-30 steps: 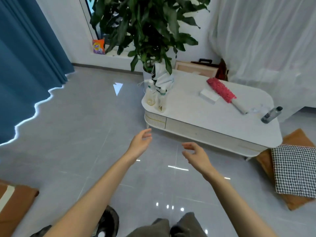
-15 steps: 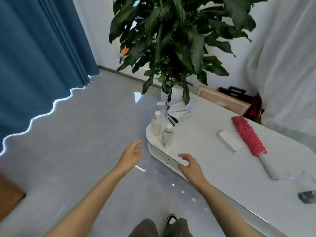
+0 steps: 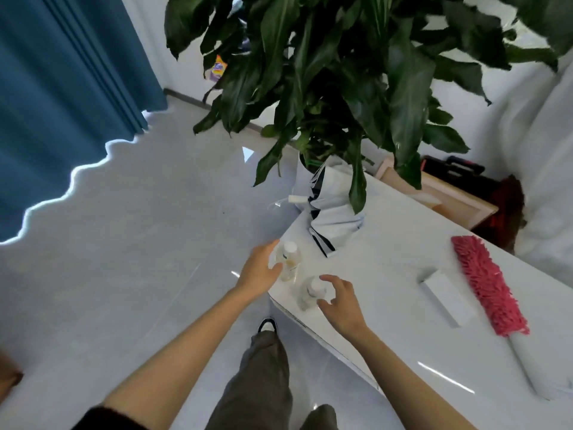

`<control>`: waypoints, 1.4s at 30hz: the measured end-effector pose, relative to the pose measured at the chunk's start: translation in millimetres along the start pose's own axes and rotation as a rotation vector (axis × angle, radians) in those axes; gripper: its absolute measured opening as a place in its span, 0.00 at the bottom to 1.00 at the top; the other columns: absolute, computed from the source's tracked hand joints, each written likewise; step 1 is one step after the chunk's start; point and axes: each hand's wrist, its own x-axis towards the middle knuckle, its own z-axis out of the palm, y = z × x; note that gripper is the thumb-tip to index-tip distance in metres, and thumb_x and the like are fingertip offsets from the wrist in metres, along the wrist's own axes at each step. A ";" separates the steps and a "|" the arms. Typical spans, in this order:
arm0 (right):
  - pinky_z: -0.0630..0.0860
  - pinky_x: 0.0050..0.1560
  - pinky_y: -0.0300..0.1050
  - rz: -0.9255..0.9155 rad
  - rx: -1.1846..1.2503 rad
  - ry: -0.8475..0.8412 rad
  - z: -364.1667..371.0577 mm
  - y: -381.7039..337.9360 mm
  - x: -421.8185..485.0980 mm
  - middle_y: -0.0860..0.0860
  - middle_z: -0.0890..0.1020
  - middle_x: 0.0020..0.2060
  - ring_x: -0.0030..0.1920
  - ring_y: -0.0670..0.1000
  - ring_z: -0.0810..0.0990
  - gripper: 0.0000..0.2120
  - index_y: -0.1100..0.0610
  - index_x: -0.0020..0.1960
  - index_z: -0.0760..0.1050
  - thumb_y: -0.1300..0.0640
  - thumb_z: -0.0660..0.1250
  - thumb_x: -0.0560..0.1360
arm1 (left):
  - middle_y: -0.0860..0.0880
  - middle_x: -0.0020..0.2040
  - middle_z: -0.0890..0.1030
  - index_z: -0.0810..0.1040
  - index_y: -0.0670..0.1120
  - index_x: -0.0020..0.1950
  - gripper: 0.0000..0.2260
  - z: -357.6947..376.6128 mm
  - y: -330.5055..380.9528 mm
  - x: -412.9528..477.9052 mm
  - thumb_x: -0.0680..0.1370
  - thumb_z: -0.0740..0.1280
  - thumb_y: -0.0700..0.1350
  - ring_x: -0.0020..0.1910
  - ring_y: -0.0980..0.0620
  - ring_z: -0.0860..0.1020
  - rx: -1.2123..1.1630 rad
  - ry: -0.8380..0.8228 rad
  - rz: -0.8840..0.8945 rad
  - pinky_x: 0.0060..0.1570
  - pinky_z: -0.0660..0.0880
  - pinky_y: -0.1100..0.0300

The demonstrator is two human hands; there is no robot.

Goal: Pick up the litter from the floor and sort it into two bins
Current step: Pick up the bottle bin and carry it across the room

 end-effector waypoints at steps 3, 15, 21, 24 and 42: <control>0.71 0.62 0.44 0.057 -0.028 -0.022 14.2 -3.6 34.5 0.52 0.68 0.64 0.62 0.55 0.74 0.23 0.49 0.66 0.68 0.58 0.68 0.74 | 0.46 0.72 0.65 0.60 0.48 0.75 0.26 1.0 -9.3 60.4 0.78 0.64 0.43 0.71 0.48 0.63 0.082 -0.066 0.005 0.68 0.61 0.59; 0.74 0.59 0.42 0.176 -0.266 -0.018 36.1 11.0 112.6 0.52 0.71 0.63 0.57 0.53 0.76 0.14 0.52 0.62 0.73 0.54 0.66 0.76 | 0.48 0.59 0.69 0.72 0.56 0.65 0.19 33.5 -48.8 169.4 0.74 0.68 0.50 0.59 0.47 0.71 0.314 -0.309 -0.026 0.55 0.72 0.55; 0.73 0.59 0.41 0.148 -0.322 -0.105 43.7 6.5 118.4 0.51 0.70 0.64 0.57 0.53 0.77 0.15 0.51 0.66 0.69 0.54 0.61 0.79 | 0.50 0.58 0.69 0.72 0.55 0.64 0.19 30.6 -54.5 167.5 0.73 0.69 0.47 0.53 0.50 0.74 0.273 -0.285 -0.005 0.53 0.75 0.54; 0.74 0.58 0.41 0.147 -0.341 -0.125 45.6 6.9 117.9 0.53 0.69 0.64 0.55 0.55 0.78 0.15 0.53 0.65 0.70 0.55 0.61 0.78 | 0.50 0.58 0.69 0.72 0.53 0.64 0.20 23.5 -55.0 159.8 0.73 0.70 0.47 0.51 0.49 0.76 0.217 -0.236 -0.001 0.54 0.76 0.53; 0.72 0.55 0.39 -0.159 -0.342 -0.229 27.0 -20.9 64.4 0.56 0.69 0.60 0.53 0.56 0.77 0.18 0.56 0.63 0.70 0.56 0.68 0.74 | 0.55 0.53 0.77 0.73 0.49 0.58 0.19 -29.5 -78.6 -66.9 0.70 0.75 0.43 0.52 0.53 0.76 -0.398 0.594 -0.268 0.47 0.72 0.71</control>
